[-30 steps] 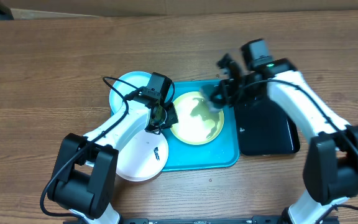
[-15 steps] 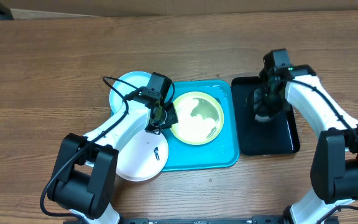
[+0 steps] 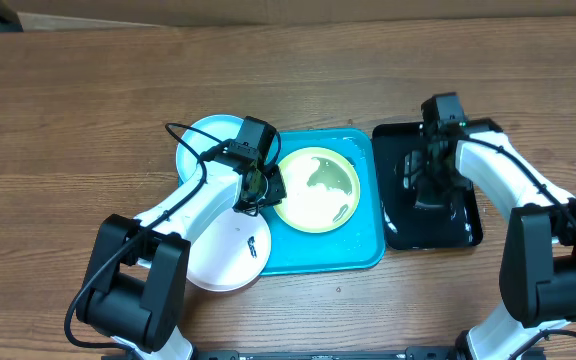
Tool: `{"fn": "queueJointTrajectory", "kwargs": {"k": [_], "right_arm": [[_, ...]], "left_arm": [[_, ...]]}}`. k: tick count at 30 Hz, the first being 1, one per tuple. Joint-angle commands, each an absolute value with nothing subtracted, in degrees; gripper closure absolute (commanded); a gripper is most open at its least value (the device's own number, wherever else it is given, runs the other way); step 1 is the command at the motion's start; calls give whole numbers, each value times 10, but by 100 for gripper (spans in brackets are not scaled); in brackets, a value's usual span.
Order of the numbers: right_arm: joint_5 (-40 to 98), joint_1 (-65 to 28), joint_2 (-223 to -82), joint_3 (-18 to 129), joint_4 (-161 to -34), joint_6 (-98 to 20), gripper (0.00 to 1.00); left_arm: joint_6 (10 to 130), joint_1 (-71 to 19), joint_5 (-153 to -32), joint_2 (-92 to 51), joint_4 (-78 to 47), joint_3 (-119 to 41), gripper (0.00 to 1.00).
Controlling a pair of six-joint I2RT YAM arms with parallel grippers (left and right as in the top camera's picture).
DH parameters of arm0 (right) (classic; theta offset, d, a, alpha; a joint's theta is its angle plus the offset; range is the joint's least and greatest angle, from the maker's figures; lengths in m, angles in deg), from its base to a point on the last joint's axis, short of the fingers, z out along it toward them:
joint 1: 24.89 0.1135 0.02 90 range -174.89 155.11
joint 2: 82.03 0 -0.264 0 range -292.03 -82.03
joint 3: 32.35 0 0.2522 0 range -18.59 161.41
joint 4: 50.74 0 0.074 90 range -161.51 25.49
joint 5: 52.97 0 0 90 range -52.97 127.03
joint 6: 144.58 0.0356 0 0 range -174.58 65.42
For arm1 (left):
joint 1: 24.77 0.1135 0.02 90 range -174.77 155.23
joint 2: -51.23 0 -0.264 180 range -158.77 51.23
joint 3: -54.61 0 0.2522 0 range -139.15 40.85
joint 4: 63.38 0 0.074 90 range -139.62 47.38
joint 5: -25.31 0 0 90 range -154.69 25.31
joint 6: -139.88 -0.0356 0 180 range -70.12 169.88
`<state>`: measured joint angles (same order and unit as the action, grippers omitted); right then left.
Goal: Clean dirty plates on tray and stack at the side
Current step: 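Drop the sponge into the black basin and retract the right arm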
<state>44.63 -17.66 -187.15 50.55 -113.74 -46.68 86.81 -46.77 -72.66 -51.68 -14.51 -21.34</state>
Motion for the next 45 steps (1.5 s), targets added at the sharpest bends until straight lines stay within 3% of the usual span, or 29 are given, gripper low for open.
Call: {"fn": "queueJointTrajectory", "kwargs": {"k": [1, 15, 19, 21, 26, 30, 38, 41, 45], "right_arm": [[443, -183, -1863, 575, -1142, -447, 21], [424, -343, -1863, 624, -1141, -395, 17], [412, -376, -1863, 624, -1142, -395, 9], [412, -382, -1863, 624, -1145, -395, 0], [412, -384, -1863, 624, -1143, -395, 0], [412, -384, -1863, 624, -1143, -395, 0], [412, -384, -1863, 624, -1143, -395, 0], [412, -384, -1863, 624, -1143, -395, 0], [412, -384, -1863, 624, -1143, -395, 0]], "left_arm": [[860, -467, -731, -525, -142, -222, 71], [863, -496, -672, -525, -160, -211, 79], [863, -500, -661, -525, -160, -209, 77], [863, -500, -661, -525, -160, -207, 77], [864, -500, -658, -526, -160, -203, 77], [864, -500, -658, -526, -159, -203, 85], [873, -500, -659, -549, -165, -203, 81], [874, -500, -664, -555, -165, -203, 96], [871, -499, -673, -555, -159, -220, 96]]}}
